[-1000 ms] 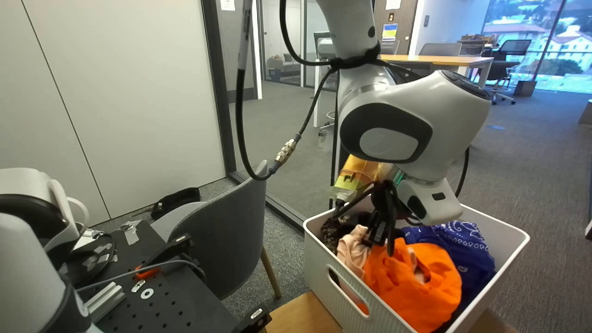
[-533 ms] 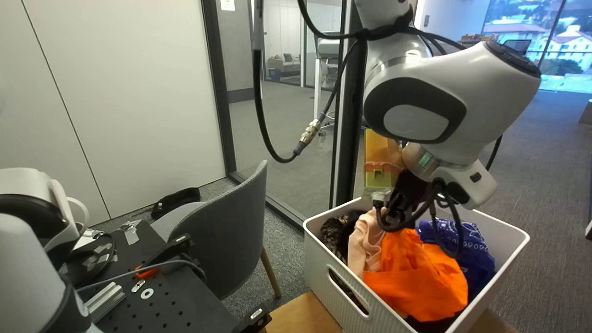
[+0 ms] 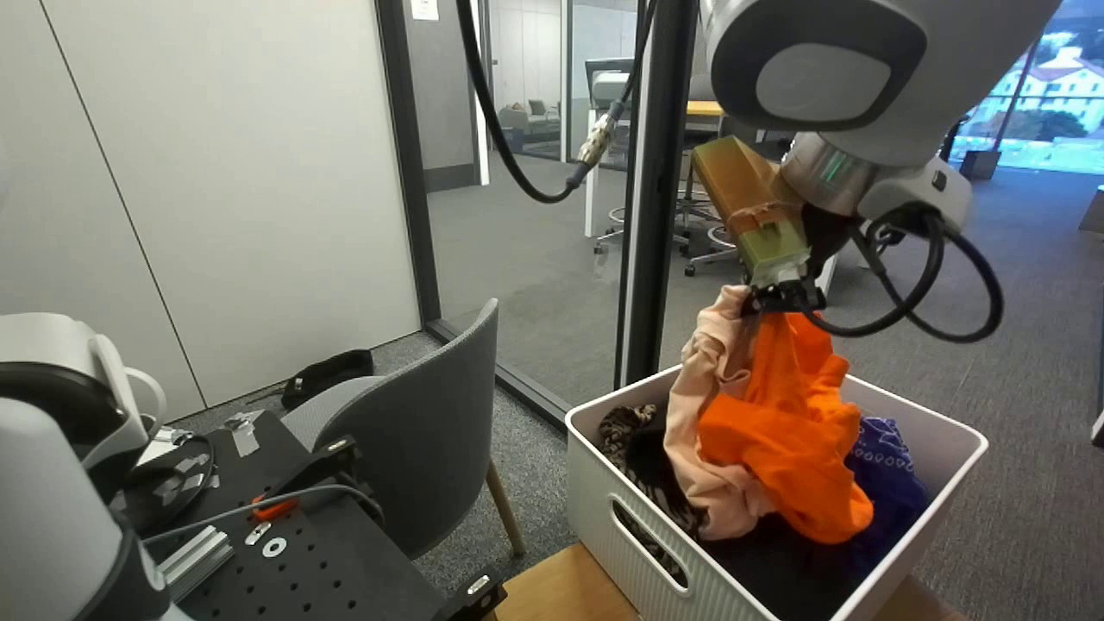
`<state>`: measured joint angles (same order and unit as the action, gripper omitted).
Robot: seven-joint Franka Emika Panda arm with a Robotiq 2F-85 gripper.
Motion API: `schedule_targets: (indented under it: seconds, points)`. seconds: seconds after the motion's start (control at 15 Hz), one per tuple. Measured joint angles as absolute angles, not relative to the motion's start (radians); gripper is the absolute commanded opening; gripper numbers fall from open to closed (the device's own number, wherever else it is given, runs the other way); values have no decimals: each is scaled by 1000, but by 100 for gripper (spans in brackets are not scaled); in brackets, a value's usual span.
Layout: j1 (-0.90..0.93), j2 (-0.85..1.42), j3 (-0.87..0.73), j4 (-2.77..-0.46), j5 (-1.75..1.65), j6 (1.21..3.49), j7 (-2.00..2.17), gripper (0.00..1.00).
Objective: Hang the orange and peach clothes in the basket on the back of the chair
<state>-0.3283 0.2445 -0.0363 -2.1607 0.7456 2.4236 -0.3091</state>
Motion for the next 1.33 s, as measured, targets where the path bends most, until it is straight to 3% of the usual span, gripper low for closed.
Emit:
schedule_targets:
  seconds: [0.73, 1.33]
  points:
    - [-282, 157, -59, -2108, 727, 2359, -488, 8]
    - [-104, 46, 3, -2072, 607, 2290, -547, 7]
